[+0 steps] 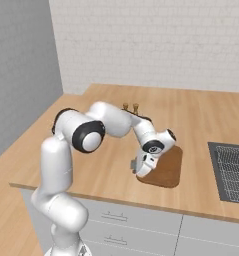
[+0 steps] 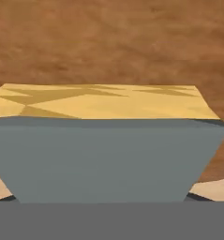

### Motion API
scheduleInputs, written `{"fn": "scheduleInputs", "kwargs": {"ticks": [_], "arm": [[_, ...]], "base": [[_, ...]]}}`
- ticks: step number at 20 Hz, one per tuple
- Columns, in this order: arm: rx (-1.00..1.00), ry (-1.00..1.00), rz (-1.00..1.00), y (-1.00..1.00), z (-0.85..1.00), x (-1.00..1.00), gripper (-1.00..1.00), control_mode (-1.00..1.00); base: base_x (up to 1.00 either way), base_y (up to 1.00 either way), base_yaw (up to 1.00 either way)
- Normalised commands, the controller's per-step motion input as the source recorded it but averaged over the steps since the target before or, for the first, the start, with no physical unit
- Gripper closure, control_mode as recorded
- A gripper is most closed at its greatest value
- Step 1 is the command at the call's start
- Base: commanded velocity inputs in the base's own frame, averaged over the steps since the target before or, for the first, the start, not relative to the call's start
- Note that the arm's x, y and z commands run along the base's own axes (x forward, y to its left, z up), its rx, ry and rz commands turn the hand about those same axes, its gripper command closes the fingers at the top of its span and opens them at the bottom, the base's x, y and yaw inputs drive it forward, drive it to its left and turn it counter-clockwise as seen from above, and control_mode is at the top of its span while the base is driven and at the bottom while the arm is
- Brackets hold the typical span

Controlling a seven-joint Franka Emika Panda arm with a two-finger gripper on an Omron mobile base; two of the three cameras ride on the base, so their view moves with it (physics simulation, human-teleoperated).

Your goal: Pick up the sponge from the counter and clean the cutting board by briefly scrubbing or pressing down on the cutting board. Once finished, release the sponge.

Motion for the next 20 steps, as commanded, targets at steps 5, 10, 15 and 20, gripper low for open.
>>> {"fn": "scheduleInputs", "kwargs": {"ticks": [5,10,15,20], "arm": [[-0.04,-0.03,0.01,1.00,-0.04,0.03,1.00,-1.00],[-0.01,-0.12,-0.03,0.77,0.91,0.02,1.00,-1.00],[-0.01,-0.01,-0.11,-0.43,0.99,0.30,1.00,-1.00],[0.03,0.07,-0.11,-1.00,0.25,0.68,1.00,-1.00]], "base": [[0.00,0.00,0.00],[0.00,0.00,0.00],[0.00,0.00,0.00],[0.00,0.00,0.00]]}}
